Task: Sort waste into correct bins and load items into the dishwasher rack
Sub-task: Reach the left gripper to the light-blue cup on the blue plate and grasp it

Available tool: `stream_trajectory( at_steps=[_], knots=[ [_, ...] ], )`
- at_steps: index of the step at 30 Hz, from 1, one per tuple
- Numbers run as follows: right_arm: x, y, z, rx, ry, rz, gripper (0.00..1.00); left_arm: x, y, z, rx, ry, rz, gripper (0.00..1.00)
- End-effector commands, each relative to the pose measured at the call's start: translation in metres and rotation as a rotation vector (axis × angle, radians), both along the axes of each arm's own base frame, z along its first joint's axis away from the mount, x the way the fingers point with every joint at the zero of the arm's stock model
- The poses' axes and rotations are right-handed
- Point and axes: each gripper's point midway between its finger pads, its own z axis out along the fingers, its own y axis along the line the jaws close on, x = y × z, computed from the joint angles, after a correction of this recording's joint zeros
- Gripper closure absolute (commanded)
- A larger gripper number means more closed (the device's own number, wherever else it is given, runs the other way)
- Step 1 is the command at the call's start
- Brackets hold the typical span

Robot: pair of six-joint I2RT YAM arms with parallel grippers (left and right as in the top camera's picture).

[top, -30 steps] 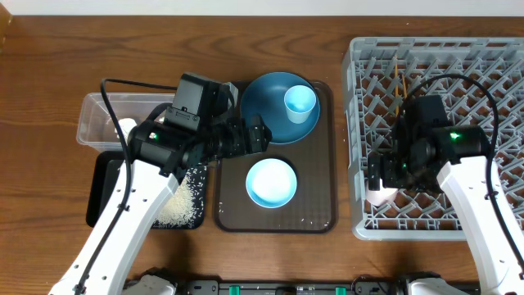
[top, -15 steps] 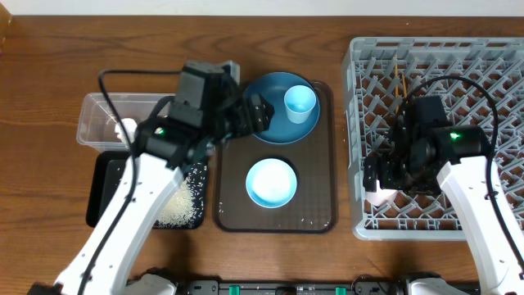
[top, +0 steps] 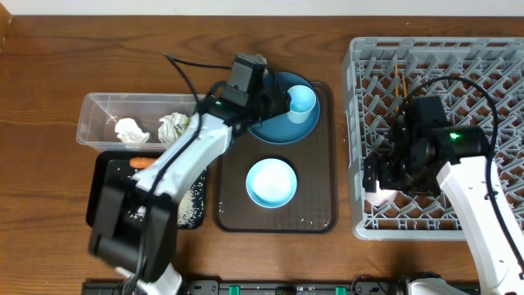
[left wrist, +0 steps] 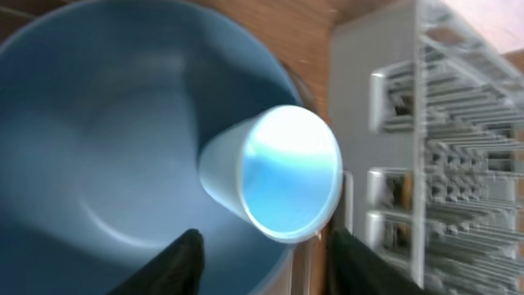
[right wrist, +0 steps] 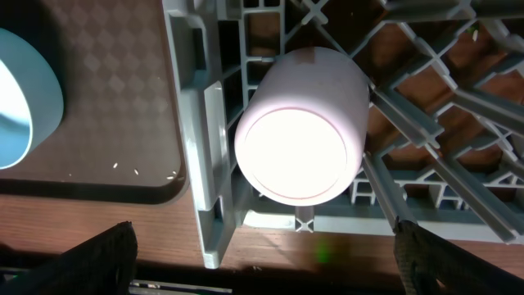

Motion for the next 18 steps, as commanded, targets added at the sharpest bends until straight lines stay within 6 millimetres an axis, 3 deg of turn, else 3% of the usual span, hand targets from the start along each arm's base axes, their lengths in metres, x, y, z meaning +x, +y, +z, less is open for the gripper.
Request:
stream_trajectory(
  at_steps=[1, 7, 12, 18],
  knots=[
    [-0.001, 0.004, -0.001, 0.008, 0.009, 0.003, 0.01, 0.006, 0.0, -0.025, 0.005, 0.045, 0.042, 0.57],
    [-0.001, 0.003, -0.001, 0.007, 0.008, 0.003, 0.01, 0.008, -0.009, -0.055, -0.008, 0.104, 0.068, 0.59],
    [-0.001, 0.003, -0.001, 0.007, 0.008, 0.003, 0.01, 0.005, -0.011, -0.066, 0.002, 0.121, 0.062, 0.59],
    [-0.001, 0.003, -0.001, 0.007, 0.008, 0.003, 0.01, 0.006, -0.01, -0.065, 0.0, 0.12, 0.065, 0.92]
  ],
)
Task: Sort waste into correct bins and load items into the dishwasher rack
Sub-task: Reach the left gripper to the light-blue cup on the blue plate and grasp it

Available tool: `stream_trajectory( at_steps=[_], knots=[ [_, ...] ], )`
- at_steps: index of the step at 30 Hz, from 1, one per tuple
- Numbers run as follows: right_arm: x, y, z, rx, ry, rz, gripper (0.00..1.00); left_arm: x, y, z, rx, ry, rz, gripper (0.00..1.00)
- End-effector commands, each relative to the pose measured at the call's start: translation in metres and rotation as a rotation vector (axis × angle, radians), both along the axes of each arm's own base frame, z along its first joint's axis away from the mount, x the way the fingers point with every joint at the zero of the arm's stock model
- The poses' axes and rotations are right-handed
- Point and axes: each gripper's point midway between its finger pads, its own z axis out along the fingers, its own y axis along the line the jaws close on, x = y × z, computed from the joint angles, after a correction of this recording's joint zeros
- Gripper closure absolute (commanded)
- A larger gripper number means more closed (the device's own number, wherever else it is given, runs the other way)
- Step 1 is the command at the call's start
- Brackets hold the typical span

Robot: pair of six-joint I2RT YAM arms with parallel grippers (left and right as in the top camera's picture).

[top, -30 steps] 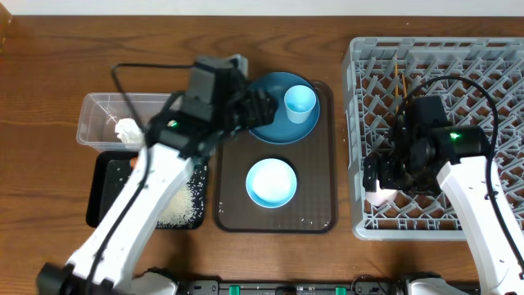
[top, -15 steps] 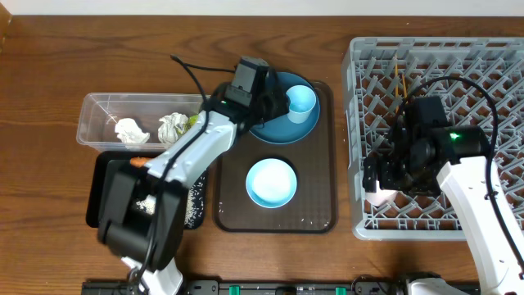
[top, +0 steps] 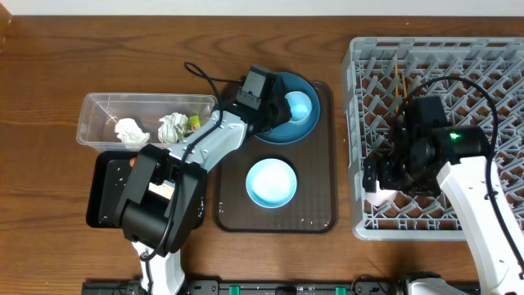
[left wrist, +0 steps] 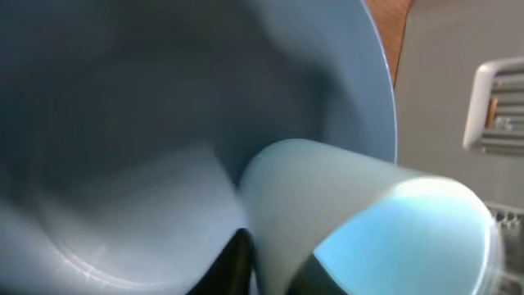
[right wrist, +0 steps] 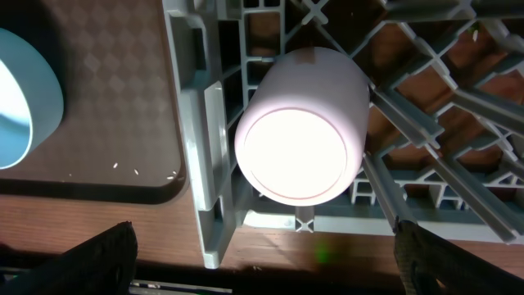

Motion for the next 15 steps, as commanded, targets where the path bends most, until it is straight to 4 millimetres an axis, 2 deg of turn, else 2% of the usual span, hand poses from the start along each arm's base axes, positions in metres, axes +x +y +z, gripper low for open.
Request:
stream_trajectory(
  at_steps=[1, 4, 6, 11, 13, 15],
  knots=[
    [-0.001, 0.003, -0.001, 0.007, 0.008, 0.003, 0.01, 0.003, 0.005, -0.004, 0.01, 0.0, 0.013, 0.94],
    [0.0, 0.003, -0.001, 0.007, 0.004, 0.004, 0.01, 0.005, 0.008, 0.008, -0.019, -0.008, 0.011, 0.94],
    [0.002, 0.003, -0.001, 0.006, -0.003, 0.007, 0.01, 0.007, 0.01, 0.025, -0.064, -0.021, 0.002, 0.94],
    [0.003, 0.0, 0.009, 0.006, -0.016, 0.043, 0.01, -0.005, 0.013, 0.093, -0.252, -0.056, -0.096, 0.94],
    [0.009, -0.002, 0.023, 0.012, -0.052, 0.054, 0.01, -0.02, 0.01, 0.123, -0.345, -0.077, -0.203, 0.94],
    [0.014, 0.006, 0.04, 0.074, -0.114, 0.1, 0.01, -0.039, 0.007, 0.149, -0.444, -0.076, -0.309, 0.94]
  ],
)
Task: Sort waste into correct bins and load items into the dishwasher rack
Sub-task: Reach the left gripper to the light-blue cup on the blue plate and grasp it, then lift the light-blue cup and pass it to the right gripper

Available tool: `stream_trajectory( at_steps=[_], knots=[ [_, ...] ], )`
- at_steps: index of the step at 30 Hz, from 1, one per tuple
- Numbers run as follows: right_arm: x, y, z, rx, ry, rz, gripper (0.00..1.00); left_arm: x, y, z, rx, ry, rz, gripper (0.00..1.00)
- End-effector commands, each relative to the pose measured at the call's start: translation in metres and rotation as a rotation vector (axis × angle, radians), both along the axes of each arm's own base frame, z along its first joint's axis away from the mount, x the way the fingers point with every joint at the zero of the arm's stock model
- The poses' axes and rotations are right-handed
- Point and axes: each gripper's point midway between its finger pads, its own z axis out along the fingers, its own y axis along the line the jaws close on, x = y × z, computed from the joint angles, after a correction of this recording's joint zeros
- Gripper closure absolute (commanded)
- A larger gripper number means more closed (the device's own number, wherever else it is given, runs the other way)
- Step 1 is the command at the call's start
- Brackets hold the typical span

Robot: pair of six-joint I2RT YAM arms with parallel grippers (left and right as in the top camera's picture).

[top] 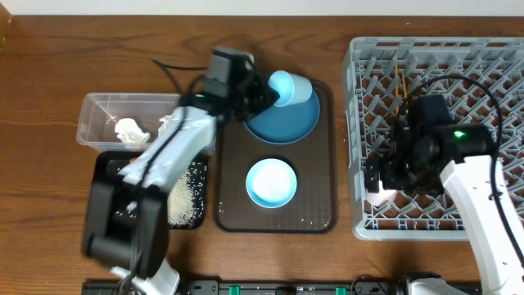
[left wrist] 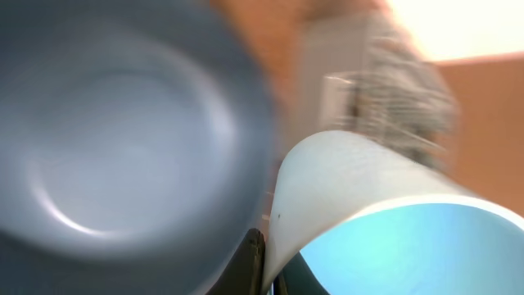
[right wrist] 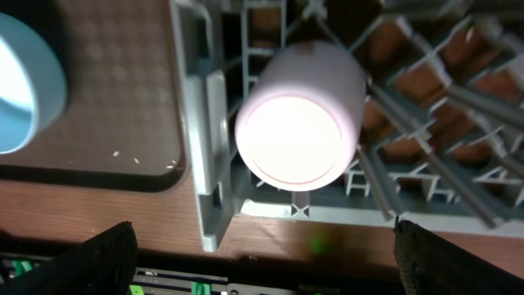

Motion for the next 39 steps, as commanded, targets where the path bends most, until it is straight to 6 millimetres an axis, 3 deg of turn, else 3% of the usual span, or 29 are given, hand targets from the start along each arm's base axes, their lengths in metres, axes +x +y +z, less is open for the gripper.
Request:
stream_trajectory(
  at_steps=[1, 6, 9, 19, 26, 32, 39],
  knots=[
    [0.015, 0.016, 0.038, 0.129, -0.147, 0.111, 0.01, -0.045, -0.018, 0.063, -0.234, -0.042, -0.275, 0.94],
    [0.001, 0.082, 0.117, 0.567, -0.442, 0.479, 0.01, -0.106, -0.028, 0.115, -0.527, 0.021, -0.59, 0.94],
    [-0.01, 0.093, 0.143, 0.656, -0.559, 0.58, 0.01, -0.131, -0.034, 0.129, -0.61, 0.044, -0.714, 0.94],
    [-0.016, 0.095, 0.156, 0.665, -0.624, 0.609, 0.01, -0.176, -0.073, 0.129, -0.61, 0.09, -0.858, 0.94],
    [-0.012, 0.097, 0.161, 0.677, -0.659, 0.625, 0.02, -0.194, -0.086, 0.129, -0.609, 0.107, -0.913, 0.94],
    [-0.007, 0.097, 0.165, 0.669, -0.696, 0.639, 0.31, -0.196, -0.088, 0.129, -0.609, 0.106, -0.92, 0.94],
    [-0.004, 0.098, 0.168, 0.669, -0.718, 0.649, 0.5, -0.195, -0.088, 0.128, -0.607, 0.089, -0.924, 0.94]
  ],
)
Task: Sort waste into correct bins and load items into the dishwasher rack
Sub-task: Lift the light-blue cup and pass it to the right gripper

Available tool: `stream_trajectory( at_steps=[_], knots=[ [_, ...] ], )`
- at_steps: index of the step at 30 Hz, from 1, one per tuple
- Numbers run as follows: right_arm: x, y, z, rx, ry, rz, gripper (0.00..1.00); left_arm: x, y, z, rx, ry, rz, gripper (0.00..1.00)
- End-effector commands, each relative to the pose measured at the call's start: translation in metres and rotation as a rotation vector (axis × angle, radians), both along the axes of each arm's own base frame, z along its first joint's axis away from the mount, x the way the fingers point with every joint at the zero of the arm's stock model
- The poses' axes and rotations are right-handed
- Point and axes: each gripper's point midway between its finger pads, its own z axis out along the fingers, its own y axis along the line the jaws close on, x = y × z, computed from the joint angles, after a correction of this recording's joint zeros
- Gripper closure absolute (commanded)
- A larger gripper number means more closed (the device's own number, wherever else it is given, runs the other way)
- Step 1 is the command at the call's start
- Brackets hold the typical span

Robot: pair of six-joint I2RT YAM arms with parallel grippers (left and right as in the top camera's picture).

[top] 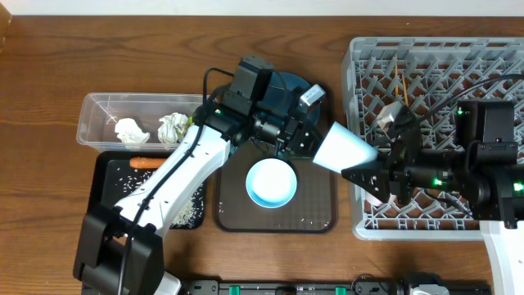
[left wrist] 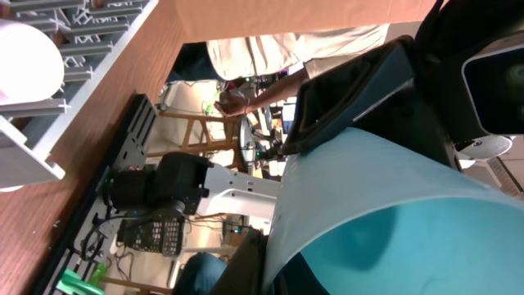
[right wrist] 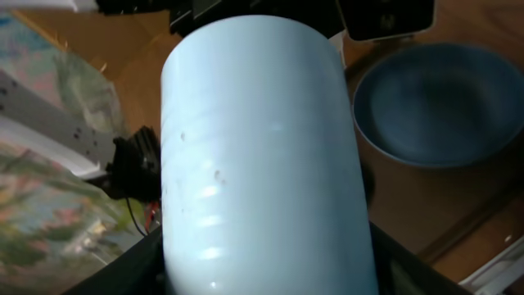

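Note:
A light blue cup point(top: 344, 147) hangs on its side over the right edge of the brown tray point(top: 319, 215). My left gripper point(top: 313, 142) is shut on its rim, with one finger inside the mouth point(left wrist: 266, 262). The cup point(left wrist: 393, 205) fills that view. My right gripper point(top: 366, 170) reaches in from the dishwasher rack point(top: 442, 57). Its fingers press both sides of the cup's base end point(right wrist: 262, 147). A pale cup point(left wrist: 29, 53) lies in the rack's near corner. The dark blue bowl point(right wrist: 434, 102) sits at the tray's far end, and a small light blue bowl point(top: 271, 182) sits mid-tray.
A clear bin point(top: 98, 106) at the left holds crumpled paper point(top: 131, 130). In front of it is a black tray point(top: 106, 215) with a carrot point(top: 146, 162) and rice. Chopsticks point(top: 401, 82) stand in the rack. The left arm crosses over the dark bowl.
The left gripper has gone from above the dark bowl's far rim to the tray's right edge, with the cup now sideways. The right gripper has left the pale cup and now grips the blue cup.
The blue cup first stood in the dark bowl with my left gripper open beside it. Then the left fingers were on its rim, then it was held clear of the bowl. The right gripper stayed open over the pale cup in the rack. Now both grippers hold the blue cup.

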Motion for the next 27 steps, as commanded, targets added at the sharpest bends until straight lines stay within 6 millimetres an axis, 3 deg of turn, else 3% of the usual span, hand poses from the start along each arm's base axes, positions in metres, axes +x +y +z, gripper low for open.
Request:
stream_trajectory(
  at_steps=[1, 4, 11, 18, 27],
  knots=[
    [0.007, -0.004, 0.007, 0.01, -0.037, -0.018, 0.53, -0.006, 0.0, 0.005, -0.035, -0.036, -0.027, 0.94],
    [0.01, -0.004, 0.01, 0.012, -0.059, -0.018, 0.62, -0.008, -0.001, 0.004, -0.043, -0.053, -0.034, 0.94],
    [0.018, -0.004, 0.015, 0.014, -0.112, -0.02, 0.69, -0.016, -0.007, 0.002, -0.042, -0.07, -0.051, 0.94],
    [0.023, -0.004, 0.019, 0.021, -0.131, -0.029, 0.7, -0.024, -0.014, -0.003, -0.036, -0.104, -0.064, 0.93],
    [0.026, -0.005, 0.021, 0.016, -0.152, -0.033, 0.73, -0.013, -0.019, -0.021, 0.061, -0.13, 0.014, 0.88]
  ],
)
